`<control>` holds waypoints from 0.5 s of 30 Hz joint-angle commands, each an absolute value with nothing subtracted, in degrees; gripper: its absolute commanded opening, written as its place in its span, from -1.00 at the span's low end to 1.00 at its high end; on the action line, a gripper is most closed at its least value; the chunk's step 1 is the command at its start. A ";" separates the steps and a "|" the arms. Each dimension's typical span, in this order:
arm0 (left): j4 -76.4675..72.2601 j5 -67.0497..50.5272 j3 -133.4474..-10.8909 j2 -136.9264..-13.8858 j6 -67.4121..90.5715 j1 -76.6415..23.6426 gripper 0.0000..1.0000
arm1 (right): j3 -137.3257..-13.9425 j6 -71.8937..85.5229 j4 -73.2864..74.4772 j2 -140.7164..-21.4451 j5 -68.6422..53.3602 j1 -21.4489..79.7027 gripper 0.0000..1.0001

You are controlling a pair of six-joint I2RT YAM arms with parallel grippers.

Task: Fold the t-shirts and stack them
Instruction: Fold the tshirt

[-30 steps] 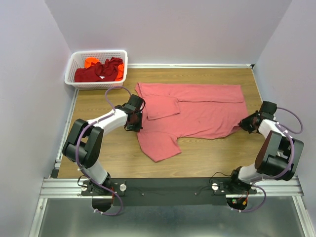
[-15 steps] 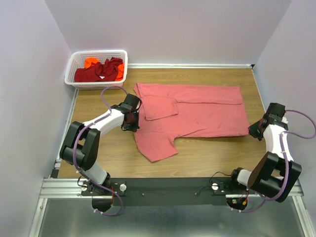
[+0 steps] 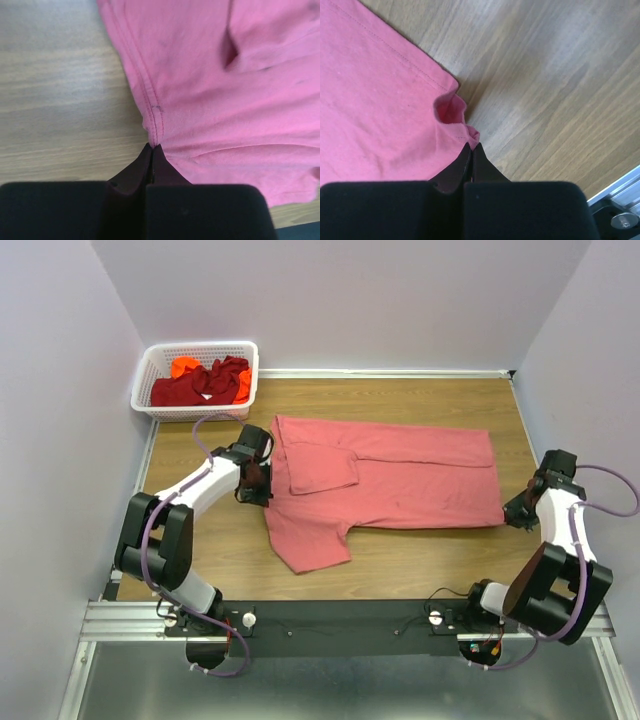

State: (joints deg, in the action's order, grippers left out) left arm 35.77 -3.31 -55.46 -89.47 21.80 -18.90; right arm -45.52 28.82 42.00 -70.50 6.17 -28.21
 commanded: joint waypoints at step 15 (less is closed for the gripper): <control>39.11 -8.17 -69.95 -94.92 21.27 -14.06 -1.00 | -60.20 24.08 39.20 -87.97 -1.50 -27.25 -0.99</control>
